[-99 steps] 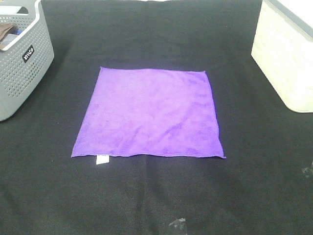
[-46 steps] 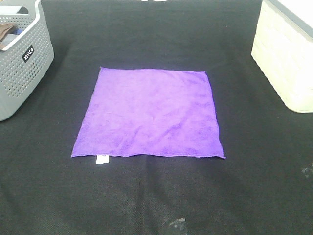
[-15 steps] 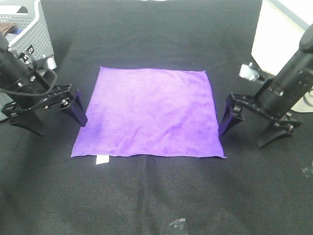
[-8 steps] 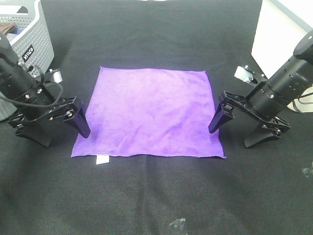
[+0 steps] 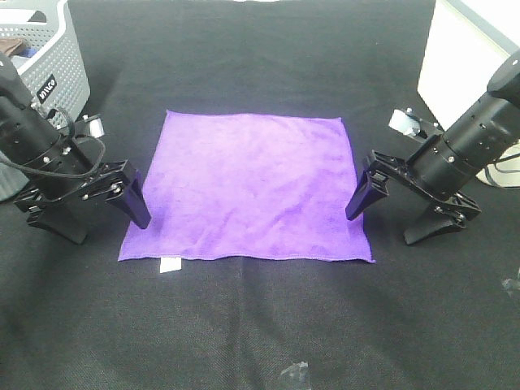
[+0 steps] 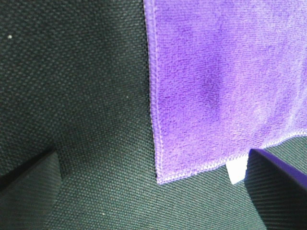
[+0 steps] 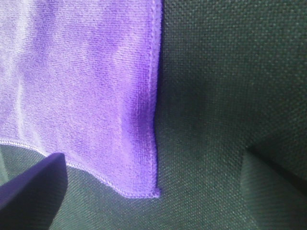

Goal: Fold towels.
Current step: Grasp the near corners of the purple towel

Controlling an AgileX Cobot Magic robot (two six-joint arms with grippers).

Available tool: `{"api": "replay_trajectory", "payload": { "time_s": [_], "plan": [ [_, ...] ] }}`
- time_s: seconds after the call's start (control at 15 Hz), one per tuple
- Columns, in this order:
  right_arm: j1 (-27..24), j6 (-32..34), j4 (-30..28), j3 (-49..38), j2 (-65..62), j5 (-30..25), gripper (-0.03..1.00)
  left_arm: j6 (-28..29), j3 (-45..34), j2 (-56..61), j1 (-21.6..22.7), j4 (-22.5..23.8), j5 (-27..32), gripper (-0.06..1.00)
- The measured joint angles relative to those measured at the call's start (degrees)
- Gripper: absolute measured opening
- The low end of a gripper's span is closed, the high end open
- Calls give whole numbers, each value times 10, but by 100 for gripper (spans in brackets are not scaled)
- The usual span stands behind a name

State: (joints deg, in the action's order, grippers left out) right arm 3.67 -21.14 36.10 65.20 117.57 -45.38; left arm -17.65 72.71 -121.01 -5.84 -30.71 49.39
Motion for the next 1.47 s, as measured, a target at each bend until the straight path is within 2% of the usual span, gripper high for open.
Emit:
{"api": "replay_trajectory", "payload": {
  "time_s": [0.2,0.4,0.67,0.87,1.07,1.2,1.27,1.33,1.4,1.47],
  "plan": [
    [-1,-5,17,0,3,4,91,0,0,0,-21,8,-17,93],
    [8,-8,23,0,4,13,89,0,0,-1,-45,-6,-37,90],
    [65,-14,34,5,17,44,86,0,0,-3,-73,-25,-60,88],
    [107,-18,48,26,30,44,82,0,6,-15,-104,-49,-64,85],
    [127,-18,45,50,43,29,73,0,6,-19,-118,-56,-69,70],
    [128,-18,26,54,45,27,65,0,6,-23,-119,-61,-70,55],
    [128,-18,10,54,46,28,58,0,6,-26,-119,-64,-70,44],
    [128,-18,3,54,47,28,47,0,6,-28,-119,-64,-73,36],
    [128,-18,1,54,48,28,42,0,6,-30,-119,-66,-75,28],
    [128,-18,1,54,52,28,33,0,6,-31,-119,-68,-77,20]
  ]
}}
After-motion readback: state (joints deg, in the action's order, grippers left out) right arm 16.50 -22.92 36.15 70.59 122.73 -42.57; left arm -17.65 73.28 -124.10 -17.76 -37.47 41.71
